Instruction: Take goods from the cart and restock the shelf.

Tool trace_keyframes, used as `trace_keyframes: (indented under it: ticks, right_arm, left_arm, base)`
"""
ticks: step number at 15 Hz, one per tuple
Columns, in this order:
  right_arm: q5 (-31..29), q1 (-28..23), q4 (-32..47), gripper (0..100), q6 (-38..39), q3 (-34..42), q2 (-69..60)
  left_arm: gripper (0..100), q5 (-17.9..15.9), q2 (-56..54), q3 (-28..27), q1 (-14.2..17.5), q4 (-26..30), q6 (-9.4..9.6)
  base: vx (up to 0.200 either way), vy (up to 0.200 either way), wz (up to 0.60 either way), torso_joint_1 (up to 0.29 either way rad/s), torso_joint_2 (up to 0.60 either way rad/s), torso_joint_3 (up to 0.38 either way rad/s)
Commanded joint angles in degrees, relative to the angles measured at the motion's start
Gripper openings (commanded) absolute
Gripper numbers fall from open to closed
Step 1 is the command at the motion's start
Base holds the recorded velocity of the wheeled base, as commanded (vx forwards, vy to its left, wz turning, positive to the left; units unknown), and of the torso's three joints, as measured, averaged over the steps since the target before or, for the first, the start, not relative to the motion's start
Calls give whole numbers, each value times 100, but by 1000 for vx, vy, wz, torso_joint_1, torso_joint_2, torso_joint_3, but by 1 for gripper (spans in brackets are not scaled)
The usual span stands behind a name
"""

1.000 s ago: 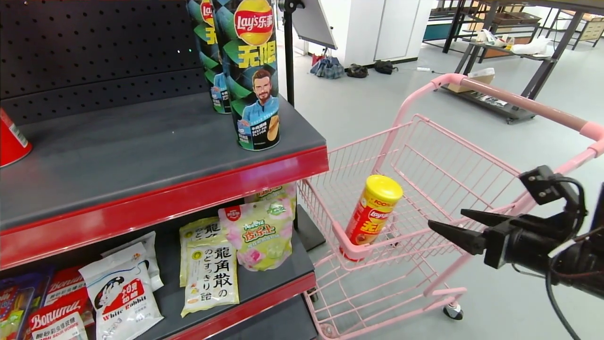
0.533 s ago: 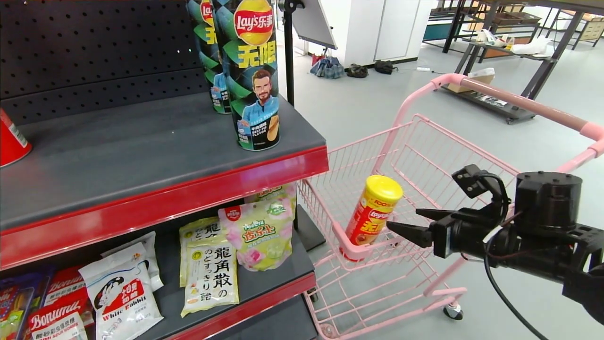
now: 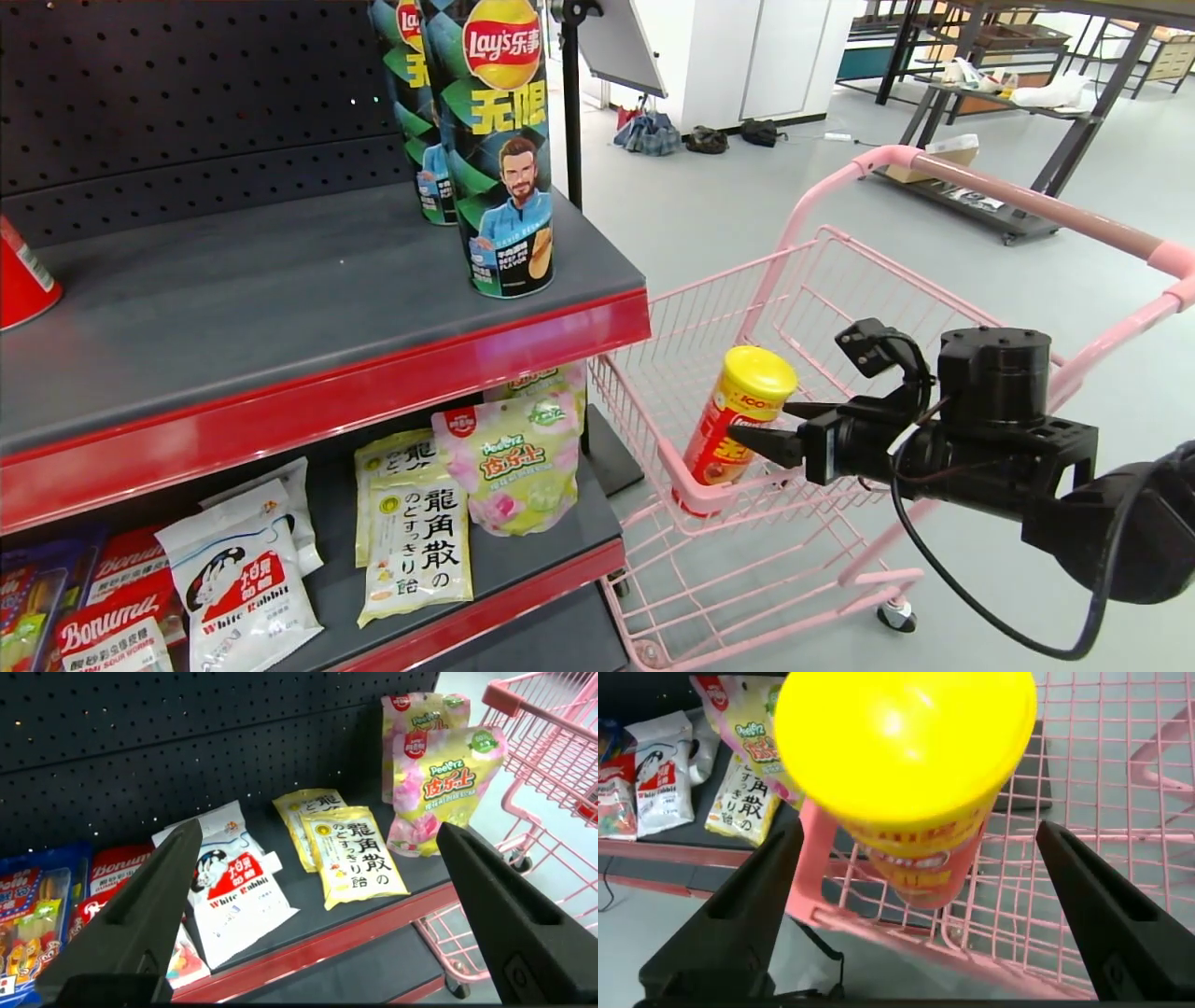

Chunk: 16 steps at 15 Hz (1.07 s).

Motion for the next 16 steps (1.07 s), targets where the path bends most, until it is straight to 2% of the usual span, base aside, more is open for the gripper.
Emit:
trace_keyframes:
  ticks: [1, 7, 12, 13, 16]
  right_arm:
    - [-7, -3, -196, 100, 2, -235, 459]
    - [-16, 23, -1066, 100, 2, -481, 1232]
    - [-25, 111, -1093, 100, 2, -789, 1364]
    - [-25, 111, -1093, 0, 2, -807, 1382]
    - [-25, 111, -1093, 0, 2, -859, 1391]
  left_arm:
    - [100, 2, -1, 0, 0, -1, -2]
    - [100, 2, -1, 0, 0, -1, -2]
    - [100, 2, -1, 0, 0, -1, -2]
    - [100, 2, -1, 0, 0, -1, -2]
    - [100, 2, -1, 0, 0, -1, -2]
  base:
    - [0, 0, 0, 0, 0, 0]
    - [0, 0, 0, 0, 0, 0]
    - [0, 0, 0, 0, 0, 0]
    - [0, 0, 0, 0, 0, 0]
    - [0, 0, 0, 0, 0, 0]
